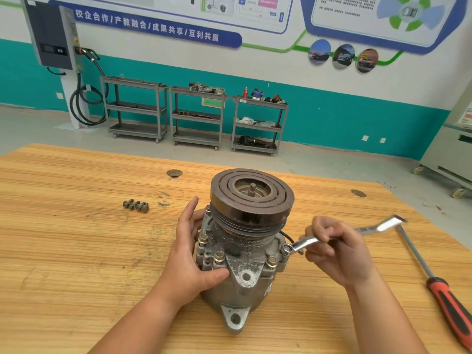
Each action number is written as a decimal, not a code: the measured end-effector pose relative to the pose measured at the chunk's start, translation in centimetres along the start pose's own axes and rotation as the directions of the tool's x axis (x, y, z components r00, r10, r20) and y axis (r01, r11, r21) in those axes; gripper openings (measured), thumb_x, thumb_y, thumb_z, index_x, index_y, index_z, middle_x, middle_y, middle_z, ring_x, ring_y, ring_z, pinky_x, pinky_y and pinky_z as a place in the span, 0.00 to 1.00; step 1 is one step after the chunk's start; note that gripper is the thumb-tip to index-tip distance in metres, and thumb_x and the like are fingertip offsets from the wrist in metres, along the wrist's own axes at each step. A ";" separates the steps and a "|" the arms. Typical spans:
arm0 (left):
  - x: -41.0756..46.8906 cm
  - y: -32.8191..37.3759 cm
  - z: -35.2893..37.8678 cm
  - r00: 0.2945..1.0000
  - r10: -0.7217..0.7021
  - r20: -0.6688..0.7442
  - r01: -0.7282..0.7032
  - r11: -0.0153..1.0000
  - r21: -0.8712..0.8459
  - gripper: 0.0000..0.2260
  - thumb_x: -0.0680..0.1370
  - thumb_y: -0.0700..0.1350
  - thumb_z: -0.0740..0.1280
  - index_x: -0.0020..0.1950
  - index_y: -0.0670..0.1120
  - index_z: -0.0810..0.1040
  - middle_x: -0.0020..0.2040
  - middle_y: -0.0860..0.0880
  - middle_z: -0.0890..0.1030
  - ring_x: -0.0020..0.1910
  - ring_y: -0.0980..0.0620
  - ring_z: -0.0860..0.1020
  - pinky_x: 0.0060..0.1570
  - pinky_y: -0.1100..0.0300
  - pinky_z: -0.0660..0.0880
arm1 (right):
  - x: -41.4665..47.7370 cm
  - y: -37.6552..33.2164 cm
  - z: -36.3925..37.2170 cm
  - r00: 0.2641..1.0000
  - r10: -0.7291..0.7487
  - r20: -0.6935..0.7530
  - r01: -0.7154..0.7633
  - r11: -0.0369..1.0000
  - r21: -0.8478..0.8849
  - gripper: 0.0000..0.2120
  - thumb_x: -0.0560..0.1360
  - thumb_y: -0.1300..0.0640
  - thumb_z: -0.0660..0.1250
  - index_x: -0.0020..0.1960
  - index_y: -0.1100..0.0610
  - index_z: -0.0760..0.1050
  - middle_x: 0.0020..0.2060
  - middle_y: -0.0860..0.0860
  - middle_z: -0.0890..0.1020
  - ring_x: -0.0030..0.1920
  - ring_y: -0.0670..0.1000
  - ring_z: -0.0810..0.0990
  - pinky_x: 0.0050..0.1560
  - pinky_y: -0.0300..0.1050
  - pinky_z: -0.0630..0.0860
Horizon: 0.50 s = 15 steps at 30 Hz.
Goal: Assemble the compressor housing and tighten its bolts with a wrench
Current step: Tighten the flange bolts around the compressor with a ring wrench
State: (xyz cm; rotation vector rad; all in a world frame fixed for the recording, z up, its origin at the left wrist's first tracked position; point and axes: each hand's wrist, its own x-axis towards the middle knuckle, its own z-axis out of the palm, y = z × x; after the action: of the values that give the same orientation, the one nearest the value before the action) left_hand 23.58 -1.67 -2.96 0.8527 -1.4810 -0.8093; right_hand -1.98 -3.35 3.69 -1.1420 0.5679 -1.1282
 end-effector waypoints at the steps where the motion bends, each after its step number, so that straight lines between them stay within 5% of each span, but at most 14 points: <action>1: 0.0 0.0 0.0 1.000 -0.001 -0.001 0.001 1.000 -0.002 0.53 0.53 0.74 0.74 0.73 0.69 0.51 0.68 0.52 0.68 0.68 0.57 0.70 0.63 0.64 0.69 | -0.9 0.2 0.6 0.995 -0.057 -0.082 0.056 0.998 -0.016 0.11 0.53 0.53 0.73 0.24 0.56 0.72 0.19 0.48 0.62 0.25 0.47 0.54 0.22 0.33 0.57; 3: 0.0 0.0 0.0 1.000 -0.006 -0.003 0.006 1.000 0.002 0.53 0.53 0.74 0.74 0.73 0.69 0.51 0.69 0.53 0.68 0.68 0.58 0.69 0.63 0.63 0.69 | -2.7 0.6 1.9 0.958 -0.163 -0.234 0.151 0.986 -0.070 0.08 0.62 0.57 0.64 0.24 0.56 0.73 0.19 0.49 0.64 0.22 0.45 0.58 0.22 0.34 0.60; 7: 0.0 0.0 0.0 1.000 -0.014 -0.006 0.014 1.000 0.014 0.54 0.52 0.75 0.73 0.72 0.69 0.50 0.69 0.54 0.68 0.68 0.60 0.69 0.62 0.69 0.69 | -5.4 2.0 5.2 0.817 -0.308 -0.487 0.206 0.945 -0.253 0.26 0.72 0.72 0.48 0.24 0.57 0.75 0.18 0.50 0.67 0.20 0.43 0.61 0.20 0.33 0.56; 10: 0.0 0.1 0.0 1.000 -0.012 -0.008 0.012 1.000 0.005 0.56 0.52 0.75 0.73 0.73 0.66 0.50 0.69 0.53 0.68 0.68 0.60 0.70 0.61 0.69 0.69 | -6.3 3.6 8.3 0.704 -0.404 -0.584 0.204 0.903 -0.379 0.20 0.72 0.67 0.55 0.27 0.54 0.77 0.19 0.54 0.71 0.20 0.41 0.66 0.20 0.31 0.60; 15: 0.1 0.3 0.1 1.000 -0.007 -0.009 0.007 1.000 0.003 0.56 0.52 0.75 0.72 0.73 0.64 0.51 0.68 0.53 0.68 0.67 0.61 0.70 0.60 0.72 0.69 | -7.0 5.1 10.4 0.658 -0.540 -0.525 0.220 0.805 -0.552 0.12 0.65 0.57 0.59 0.34 0.47 0.80 0.28 0.54 0.81 0.26 0.38 0.72 0.31 0.27 0.66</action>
State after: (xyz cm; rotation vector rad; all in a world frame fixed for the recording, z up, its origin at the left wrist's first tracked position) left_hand 23.48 -1.61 -2.67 0.8635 -1.4722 -0.8078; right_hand 6.16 7.29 1.59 -1.2722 1.2343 -1.8925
